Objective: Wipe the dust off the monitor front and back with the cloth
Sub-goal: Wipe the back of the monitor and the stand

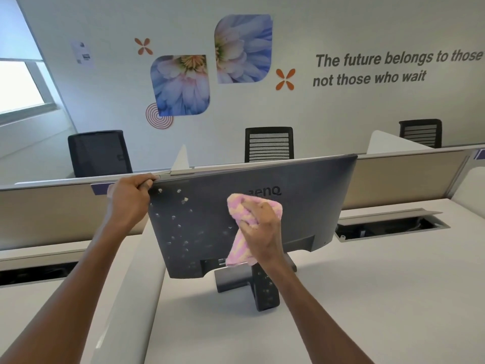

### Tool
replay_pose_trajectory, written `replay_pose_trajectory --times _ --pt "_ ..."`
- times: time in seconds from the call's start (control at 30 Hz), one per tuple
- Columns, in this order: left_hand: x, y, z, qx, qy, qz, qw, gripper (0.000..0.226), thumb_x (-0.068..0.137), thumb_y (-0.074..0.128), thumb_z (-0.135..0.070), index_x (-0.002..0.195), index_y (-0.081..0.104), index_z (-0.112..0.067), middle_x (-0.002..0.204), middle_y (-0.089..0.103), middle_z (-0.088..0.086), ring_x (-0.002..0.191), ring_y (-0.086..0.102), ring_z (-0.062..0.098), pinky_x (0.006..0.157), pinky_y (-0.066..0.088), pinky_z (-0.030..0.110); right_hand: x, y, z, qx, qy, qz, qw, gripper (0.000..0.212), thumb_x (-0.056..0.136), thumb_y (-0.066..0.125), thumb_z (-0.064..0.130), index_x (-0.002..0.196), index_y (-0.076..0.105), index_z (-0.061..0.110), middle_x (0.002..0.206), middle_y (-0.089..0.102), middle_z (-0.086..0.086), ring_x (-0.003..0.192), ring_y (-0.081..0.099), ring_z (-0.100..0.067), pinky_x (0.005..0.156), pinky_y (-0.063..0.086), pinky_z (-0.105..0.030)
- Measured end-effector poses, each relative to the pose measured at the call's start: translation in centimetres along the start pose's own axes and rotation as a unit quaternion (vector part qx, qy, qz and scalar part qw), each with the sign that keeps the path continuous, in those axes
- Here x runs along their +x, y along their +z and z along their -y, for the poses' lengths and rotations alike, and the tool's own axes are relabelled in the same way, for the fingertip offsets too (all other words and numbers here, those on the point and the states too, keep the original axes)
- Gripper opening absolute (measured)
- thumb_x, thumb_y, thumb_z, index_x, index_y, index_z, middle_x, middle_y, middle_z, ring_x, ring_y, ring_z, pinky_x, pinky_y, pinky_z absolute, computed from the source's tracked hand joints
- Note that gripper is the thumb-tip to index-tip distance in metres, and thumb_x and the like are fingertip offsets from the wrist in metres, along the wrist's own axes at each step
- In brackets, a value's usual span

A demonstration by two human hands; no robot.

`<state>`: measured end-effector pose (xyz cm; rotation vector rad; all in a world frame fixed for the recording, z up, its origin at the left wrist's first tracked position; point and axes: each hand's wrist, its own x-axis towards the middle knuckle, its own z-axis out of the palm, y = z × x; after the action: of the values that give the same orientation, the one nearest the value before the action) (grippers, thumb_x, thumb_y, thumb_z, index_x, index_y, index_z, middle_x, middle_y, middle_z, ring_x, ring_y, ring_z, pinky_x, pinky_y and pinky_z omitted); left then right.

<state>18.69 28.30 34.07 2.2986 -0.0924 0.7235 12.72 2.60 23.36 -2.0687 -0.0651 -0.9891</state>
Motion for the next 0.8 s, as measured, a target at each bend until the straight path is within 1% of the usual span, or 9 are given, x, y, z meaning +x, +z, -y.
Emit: replay_pose_trajectory --times 0.07,0.17,0.27,0.33,0.43,0.57,0.63,0.7,0.8 --pt "0.0 0.0 0.0 -0.005 0.0 -0.001 1.0 0.026 0.1 0.052 -0.018 0.113 0.075 -0.015 0.106 0.074 0.009 0.082 0.056 0.018 0.089 0.05 0.038 -1.4 -0.2 -1.4 -0.019 0.006 0.017 1.0 0.038 0.078 0.074 0.01 0.115 0.07 0.016 0.105 0.069 -0.003 0.096 0.061 -0.015 0.088 0.056 -0.036" --pt "0.0 0.1 -0.2 -0.005 0.004 -0.004 1.0 0.026 0.101 0.052 -0.019 0.114 0.074 -0.014 0.108 0.073 0.007 0.086 0.056 0.017 0.09 0.049 0.036 -1.6 -1.6 -3.2 -0.027 0.059 -0.05 0.997 0.036 0.076 0.075 0.007 0.112 0.072 0.011 0.107 0.071 -0.006 0.096 0.062 -0.018 0.089 0.057 -0.04" --pt "0.0 0.3 -0.2 -0.004 -0.003 -0.004 1.0 0.026 0.101 0.052 -0.019 0.114 0.074 -0.014 0.107 0.073 0.008 0.085 0.056 0.017 0.088 0.049 0.035 -0.3 -2.1 -2.5 -0.02 0.063 -0.086 0.994 0.037 0.076 0.077 0.007 0.113 0.072 0.008 0.108 0.072 -0.006 0.096 0.061 -0.014 0.091 0.051 -0.027" --pt "0.1 0.3 -0.1 -0.002 -0.007 -0.002 1.0 0.026 0.101 0.052 -0.019 0.113 0.075 -0.015 0.106 0.073 0.007 0.085 0.056 0.018 0.086 0.049 0.035 -0.3 -1.2 -1.5 -0.003 0.036 -0.048 0.998 0.038 0.076 0.076 0.007 0.113 0.071 0.008 0.107 0.071 -0.007 0.096 0.062 -0.016 0.089 0.049 -0.024" --pt "0.1 0.2 0.2 0.0 -0.005 0.002 1.0 0.026 0.101 0.052 -0.02 0.113 0.075 -0.016 0.107 0.073 0.007 0.084 0.057 0.019 0.088 0.051 0.037 -2.3 0.3 -1.7 -0.005 0.022 0.024 0.999 0.037 0.075 0.072 0.008 0.112 0.072 0.012 0.104 0.069 -0.005 0.095 0.062 -0.018 0.089 0.055 -0.032" --pt "0.4 0.2 0.5 0.006 0.0 -0.003 1.0 0.026 0.1 0.052 -0.02 0.111 0.076 -0.017 0.109 0.073 0.005 0.093 0.059 0.019 0.094 0.048 0.037 -3.0 0.2 -3.3 0.0 0.077 -0.046 0.996 0.034 0.073 0.071 0.007 0.106 0.074 0.012 0.101 0.071 -0.002 0.09 0.056 -0.009 0.086 0.056 -0.041" --pt "0.5 0.5 0.5 0.0 -0.003 0.0 1.0 0.026 0.101 0.052 -0.021 0.112 0.075 -0.017 0.111 0.073 0.004 0.094 0.059 0.017 0.095 0.048 0.036 -2.1 0.2 -2.6 0.0 0.067 -0.071 0.995 0.033 0.073 0.072 0.008 0.106 0.074 0.01 0.101 0.072 -0.004 0.089 0.057 -0.01 0.087 0.055 -0.036" --pt "0.6 0.7 0.8 -0.002 -0.007 -0.003 1.0 0.026 0.101 0.052 -0.023 0.112 0.075 -0.019 0.112 0.073 0.004 0.092 0.057 0.015 0.093 0.048 0.035 -1.6 0.7 -1.7 0.003 0.048 -0.065 0.997 0.036 0.074 0.076 0.007 0.11 0.073 0.01 0.104 0.071 -0.004 0.092 0.06 -0.013 0.088 0.05 -0.025" --pt "0.6 0.8 1.1 0.012 -0.009 -0.009 1.0 0.027 0.101 0.051 -0.025 0.112 0.075 -0.02 0.111 0.073 0.004 0.09 0.056 0.014 0.089 0.046 0.031 -2.4 2.1 -1.0 0.002 0.014 0.006 1.0 0.038 0.076 0.075 0.009 0.113 0.072 0.012 0.104 0.067 -0.002 0.092 0.06 -0.013 0.083 0.049 -0.017"
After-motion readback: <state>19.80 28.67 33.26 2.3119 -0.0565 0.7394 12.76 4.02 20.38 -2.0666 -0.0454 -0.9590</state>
